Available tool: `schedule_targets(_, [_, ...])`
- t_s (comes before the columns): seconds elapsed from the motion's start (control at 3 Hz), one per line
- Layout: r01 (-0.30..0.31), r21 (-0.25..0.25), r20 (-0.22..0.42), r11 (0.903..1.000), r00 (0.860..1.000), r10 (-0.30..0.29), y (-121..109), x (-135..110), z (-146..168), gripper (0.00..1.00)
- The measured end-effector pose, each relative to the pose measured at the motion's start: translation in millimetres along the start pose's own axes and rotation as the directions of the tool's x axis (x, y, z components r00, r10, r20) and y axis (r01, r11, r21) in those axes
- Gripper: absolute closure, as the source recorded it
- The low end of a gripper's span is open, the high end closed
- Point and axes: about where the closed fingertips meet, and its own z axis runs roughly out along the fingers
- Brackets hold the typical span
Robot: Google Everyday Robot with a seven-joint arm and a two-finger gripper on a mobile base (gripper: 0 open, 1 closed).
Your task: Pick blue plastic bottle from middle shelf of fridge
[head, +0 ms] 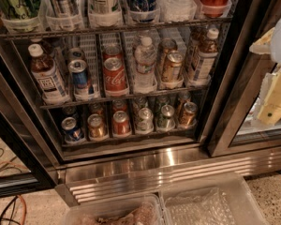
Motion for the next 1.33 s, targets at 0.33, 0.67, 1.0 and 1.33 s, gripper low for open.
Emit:
schedule_targets(0.33, [0.000,0.000,0.000,1.0000,1.000,0.000,0,0,0,0.00])
schedule_targets(0.67, [-0.009,-0.011,0.031,0.9999,0.999,0.010,9,-2,10,0.00])
schedule_targets(1.0, [0.019,-0.079,0.143,0.9967,0.990,-0.008,33,-25,38,0.00])
schedule_targets(1.33, [0.028,-0.200,0.296,0.9793,0.955,0.033,70,-59,73,0.00])
